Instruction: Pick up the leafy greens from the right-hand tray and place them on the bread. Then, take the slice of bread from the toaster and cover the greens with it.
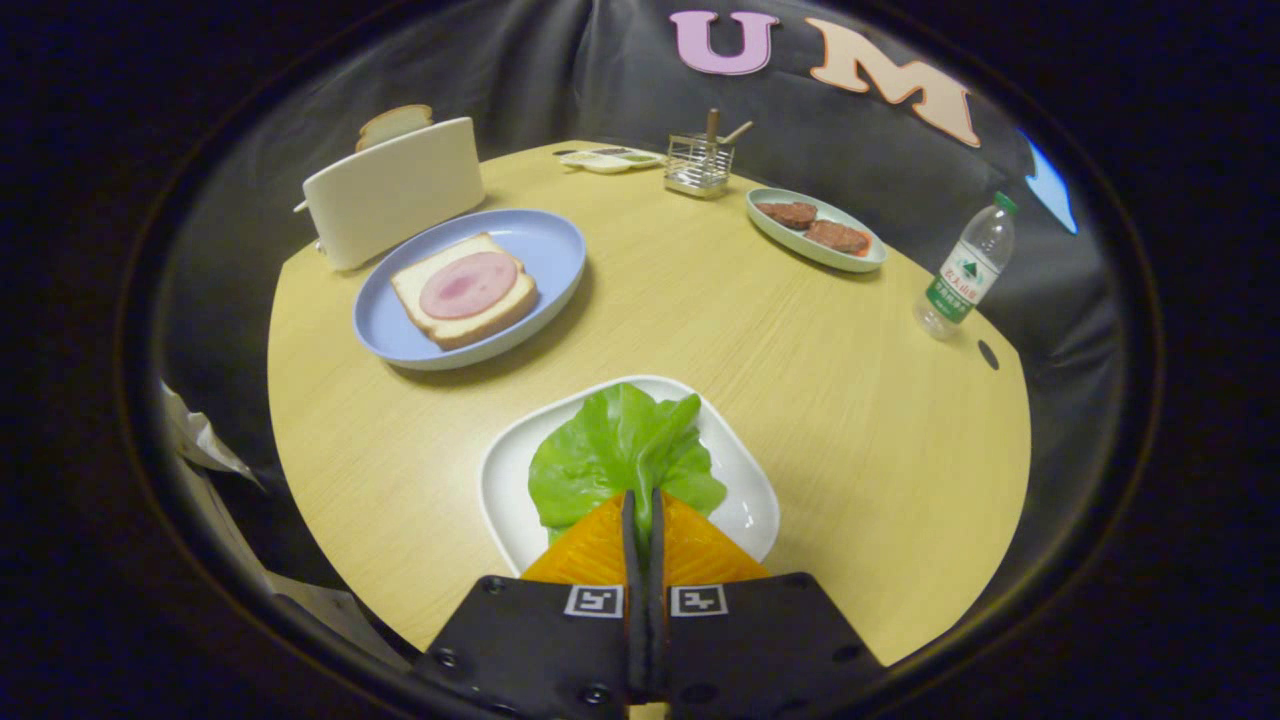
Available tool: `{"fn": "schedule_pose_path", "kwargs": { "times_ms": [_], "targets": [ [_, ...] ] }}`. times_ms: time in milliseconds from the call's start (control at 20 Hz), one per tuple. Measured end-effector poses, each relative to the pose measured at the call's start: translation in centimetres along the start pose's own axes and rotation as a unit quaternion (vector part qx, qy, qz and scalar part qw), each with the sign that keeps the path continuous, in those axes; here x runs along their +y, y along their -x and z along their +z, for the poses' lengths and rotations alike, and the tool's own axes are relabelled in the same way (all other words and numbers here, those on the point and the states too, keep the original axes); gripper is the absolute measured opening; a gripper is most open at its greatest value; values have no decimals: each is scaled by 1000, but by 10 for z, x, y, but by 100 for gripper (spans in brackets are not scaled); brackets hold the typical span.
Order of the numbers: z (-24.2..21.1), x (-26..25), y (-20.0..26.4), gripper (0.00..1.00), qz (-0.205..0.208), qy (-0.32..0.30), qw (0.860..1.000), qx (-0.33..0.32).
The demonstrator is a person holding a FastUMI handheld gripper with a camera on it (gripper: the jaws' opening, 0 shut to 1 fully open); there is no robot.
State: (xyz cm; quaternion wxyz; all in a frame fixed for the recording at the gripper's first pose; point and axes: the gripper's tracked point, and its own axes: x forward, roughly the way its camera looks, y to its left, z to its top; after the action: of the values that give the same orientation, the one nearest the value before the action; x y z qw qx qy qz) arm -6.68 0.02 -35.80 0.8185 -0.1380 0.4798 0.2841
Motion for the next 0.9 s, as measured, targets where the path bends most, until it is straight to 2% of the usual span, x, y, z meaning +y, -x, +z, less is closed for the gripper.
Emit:
{"fn": "schedule_pose_path", "kwargs": {
  "times_ms": [150,450,900],
  "targets": [
    [20,4,14,3,3,-19,1000,-21],
    [57,19,35,4,0,-5,999,-54],
    [108,65,34,5,16,19,996,-81]
  ]
}}
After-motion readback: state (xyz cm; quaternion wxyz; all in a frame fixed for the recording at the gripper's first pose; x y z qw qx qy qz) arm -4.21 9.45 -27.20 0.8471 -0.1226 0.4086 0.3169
